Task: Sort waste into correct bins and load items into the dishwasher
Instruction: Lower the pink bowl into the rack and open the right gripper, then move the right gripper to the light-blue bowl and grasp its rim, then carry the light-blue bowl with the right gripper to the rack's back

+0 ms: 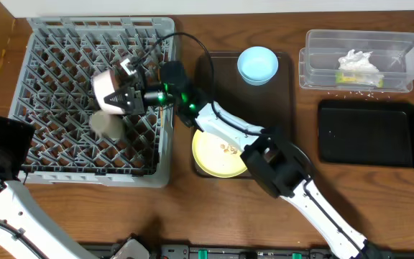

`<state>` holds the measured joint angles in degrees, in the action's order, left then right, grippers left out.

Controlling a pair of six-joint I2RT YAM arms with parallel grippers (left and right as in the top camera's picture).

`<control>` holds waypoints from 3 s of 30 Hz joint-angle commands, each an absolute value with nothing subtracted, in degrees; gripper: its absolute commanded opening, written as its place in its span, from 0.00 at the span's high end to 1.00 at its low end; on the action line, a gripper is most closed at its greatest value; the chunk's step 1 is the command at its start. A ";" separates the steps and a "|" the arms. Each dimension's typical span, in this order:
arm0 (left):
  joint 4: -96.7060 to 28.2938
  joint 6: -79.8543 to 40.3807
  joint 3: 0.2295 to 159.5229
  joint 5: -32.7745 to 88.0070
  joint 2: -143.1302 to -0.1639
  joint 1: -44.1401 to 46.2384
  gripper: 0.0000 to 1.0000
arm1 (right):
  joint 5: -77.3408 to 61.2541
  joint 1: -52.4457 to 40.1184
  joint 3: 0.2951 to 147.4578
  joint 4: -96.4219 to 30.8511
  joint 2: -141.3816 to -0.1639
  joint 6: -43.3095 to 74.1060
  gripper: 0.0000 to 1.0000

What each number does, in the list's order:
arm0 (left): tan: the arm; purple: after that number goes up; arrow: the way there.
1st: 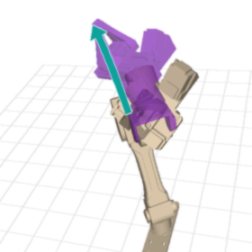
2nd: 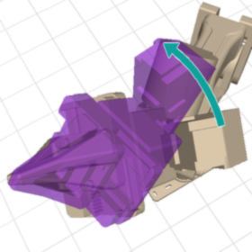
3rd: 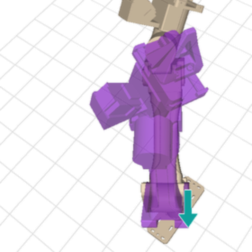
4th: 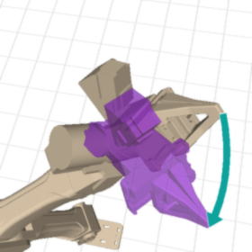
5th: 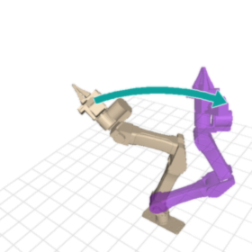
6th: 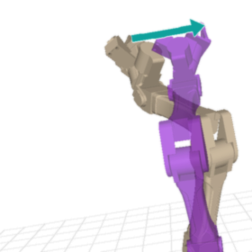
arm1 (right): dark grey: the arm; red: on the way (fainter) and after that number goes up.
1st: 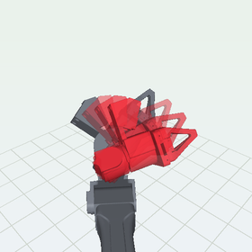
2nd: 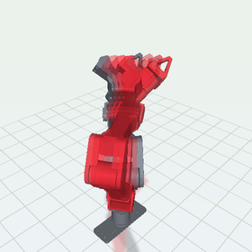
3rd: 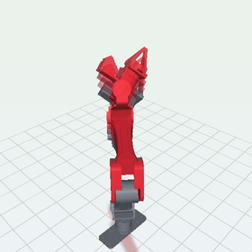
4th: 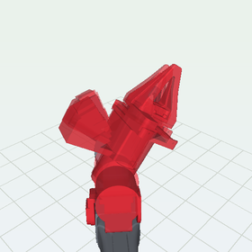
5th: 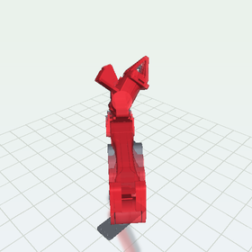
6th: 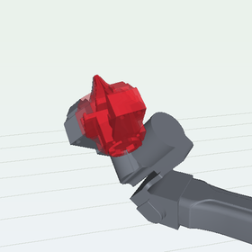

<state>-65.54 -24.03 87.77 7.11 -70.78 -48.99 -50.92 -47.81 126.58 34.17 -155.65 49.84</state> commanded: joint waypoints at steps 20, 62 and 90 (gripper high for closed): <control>-65.56 -24.12 87.99 6.79 -70.85 -49.21 0.05 | -51.31 -39.22 137.60 6.00 -150.41 39.57 0.74; -65.56 -24.12 87.99 6.79 -70.85 -49.21 0.05 | 10.90 -30.89 122.43 -40.88 -141.29 26.17 0.29; -65.56 -24.12 87.99 6.79 -70.85 -49.21 0.05 | -27.51 -32.73 124.95 -26.35 -129.23 24.21 0.99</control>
